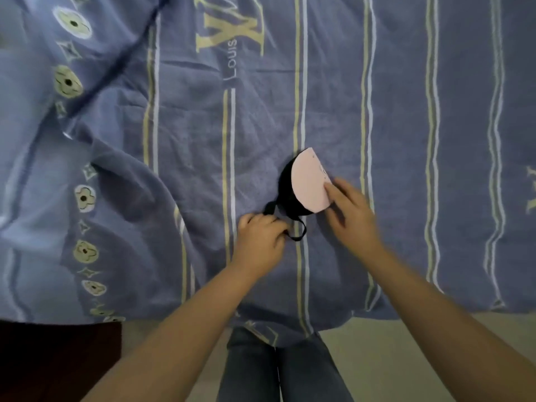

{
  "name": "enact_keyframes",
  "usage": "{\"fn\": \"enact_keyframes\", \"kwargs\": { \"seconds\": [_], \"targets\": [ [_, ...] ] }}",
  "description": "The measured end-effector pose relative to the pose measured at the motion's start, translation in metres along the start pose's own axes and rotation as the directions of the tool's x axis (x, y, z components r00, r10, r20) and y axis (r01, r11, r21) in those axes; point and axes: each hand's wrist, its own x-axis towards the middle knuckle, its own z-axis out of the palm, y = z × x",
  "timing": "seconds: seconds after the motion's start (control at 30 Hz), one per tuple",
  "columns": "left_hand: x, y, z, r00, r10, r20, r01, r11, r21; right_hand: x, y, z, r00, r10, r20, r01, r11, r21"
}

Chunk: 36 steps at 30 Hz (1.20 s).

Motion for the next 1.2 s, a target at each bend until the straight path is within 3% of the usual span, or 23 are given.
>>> {"fn": "enact_keyframes", "kwargs": {
  "seconds": [0.07,0.1,0.17,0.23,0.33,0.43,0.5,0.6,0.67,0.77,0.87,0.93,1.03,1.1,1.2],
  "targets": [
    [-0.01,-0.011,-0.026,0.975,-0.215,-0.057,0.187,0.932,-0.311,0.005,-0.004,0.003,0.999,-0.036,-0.018,0.036,0.999,0.039],
    [-0.015,-0.019,-0.039,0.93,-0.35,-0.11,0.272,0.86,-0.432,0.009,-0.007,0.004,0.998,-0.05,-0.033,0.052,0.998,0.043],
    [-0.022,-0.036,-0.062,0.76,-0.632,-0.151,0.403,0.64,-0.654,0.014,-0.014,0.008,0.998,-0.053,-0.04,0.053,0.998,0.022],
    [-0.025,-0.053,-0.072,0.595,-0.802,-0.054,0.509,0.428,-0.747,0.011,-0.023,0.017,0.999,-0.046,-0.027,0.045,0.998,-0.047],
    [-0.023,-0.062,-0.068,0.563,-0.824,0.058,0.72,0.456,-0.523,0.008,-0.035,0.029,1.0,0.027,0.007,-0.026,0.994,-0.103],
    [-0.016,-0.052,-0.058,0.6,-0.8,0.0,0.711,0.534,-0.458,0.023,-0.039,0.028,0.977,0.21,0.022,-0.211,0.965,0.156],
    [-0.008,-0.034,-0.045,0.57,-0.806,0.158,0.752,0.434,-0.497,0.038,-0.035,0.024,0.948,0.315,0.035,-0.312,0.908,0.279],
    [0.004,-0.007,-0.024,0.5,-0.725,0.473,0.818,0.215,-0.534,0.05,-0.033,0.015,0.887,0.423,0.185,-0.458,0.76,0.461],
    [0.013,0.004,-0.018,0.549,-0.69,0.472,0.744,0.147,-0.652,0.048,-0.035,0.01,0.846,0.427,0.319,-0.531,0.623,0.575],
    [0.023,0.011,-0.023,0.632,-0.699,0.334,0.592,0.157,-0.791,0.027,-0.04,0.004,0.831,0.355,0.428,-0.556,0.53,0.64],
    [0.026,0.022,-0.046,0.761,-0.588,0.272,0.55,0.364,-0.752,0.014,-0.044,-0.016,0.839,0.369,0.399,-0.541,0.488,0.685],
    [0.028,0.033,-0.076,0.842,-0.433,0.323,0.526,0.522,-0.672,0.014,-0.051,-0.046,0.868,0.351,0.351,-0.492,0.514,0.703],
    [0.037,0.06,-0.137,0.9,-0.262,0.349,0.423,0.721,-0.549,0.018,-0.077,-0.099,0.917,0.232,0.324,-0.398,0.569,0.72],
    [0.044,0.086,-0.176,0.946,-0.264,0.187,0.324,0.772,-0.546,0.019,-0.102,-0.134,0.952,0.169,0.254,-0.303,0.619,0.725],
    [0.049,0.13,-0.228,0.955,-0.292,-0.056,0.187,0.738,-0.648,0.018,-0.144,-0.188,0.99,0.102,0.098,-0.142,0.709,0.69]
  ]
}}
